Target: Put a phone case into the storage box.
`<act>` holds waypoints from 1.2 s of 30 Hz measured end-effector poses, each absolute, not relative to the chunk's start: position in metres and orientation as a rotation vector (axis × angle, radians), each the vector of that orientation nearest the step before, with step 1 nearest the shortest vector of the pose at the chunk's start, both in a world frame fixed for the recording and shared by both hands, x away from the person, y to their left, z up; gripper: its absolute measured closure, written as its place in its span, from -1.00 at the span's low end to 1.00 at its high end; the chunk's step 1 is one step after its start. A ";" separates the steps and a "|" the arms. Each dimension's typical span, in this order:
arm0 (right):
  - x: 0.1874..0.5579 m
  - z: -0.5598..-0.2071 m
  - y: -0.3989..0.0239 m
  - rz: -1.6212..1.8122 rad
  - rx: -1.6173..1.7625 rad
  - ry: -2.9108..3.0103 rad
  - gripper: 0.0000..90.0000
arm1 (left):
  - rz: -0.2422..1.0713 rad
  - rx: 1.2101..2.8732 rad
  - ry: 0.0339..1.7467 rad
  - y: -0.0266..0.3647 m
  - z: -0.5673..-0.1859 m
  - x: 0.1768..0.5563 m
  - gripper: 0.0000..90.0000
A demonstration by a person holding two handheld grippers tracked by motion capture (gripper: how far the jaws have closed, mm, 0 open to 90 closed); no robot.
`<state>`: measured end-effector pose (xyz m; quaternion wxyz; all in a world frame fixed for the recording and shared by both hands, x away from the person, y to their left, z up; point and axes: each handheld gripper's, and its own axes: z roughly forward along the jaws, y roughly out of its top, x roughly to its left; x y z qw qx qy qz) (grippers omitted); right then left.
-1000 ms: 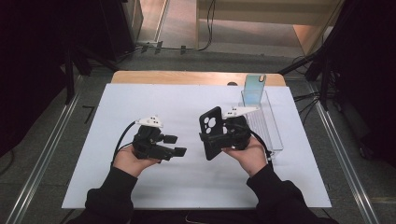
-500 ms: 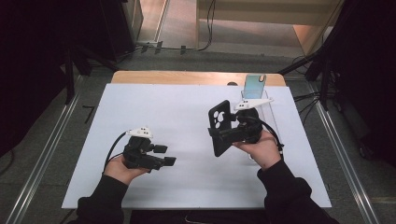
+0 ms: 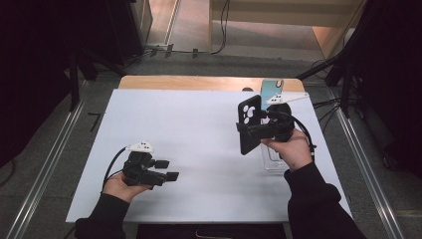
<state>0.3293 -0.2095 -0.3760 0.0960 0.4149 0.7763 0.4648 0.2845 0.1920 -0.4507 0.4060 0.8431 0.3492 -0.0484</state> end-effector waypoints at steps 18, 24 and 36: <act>0.359 -0.367 -0.263 1.265 1.439 2.043 -0.72 | -0.095 2.099 0.958 0.207 -0.453 0.281 -0.27; 0.373 -0.371 -0.274 1.222 1.495 1.979 -0.72 | -0.091 2.090 0.969 0.208 -0.453 0.281 -0.27; 0.408 -0.394 -0.289 1.169 1.638 1.851 -0.72 | -0.095 2.101 0.962 0.206 -0.454 0.284 -0.27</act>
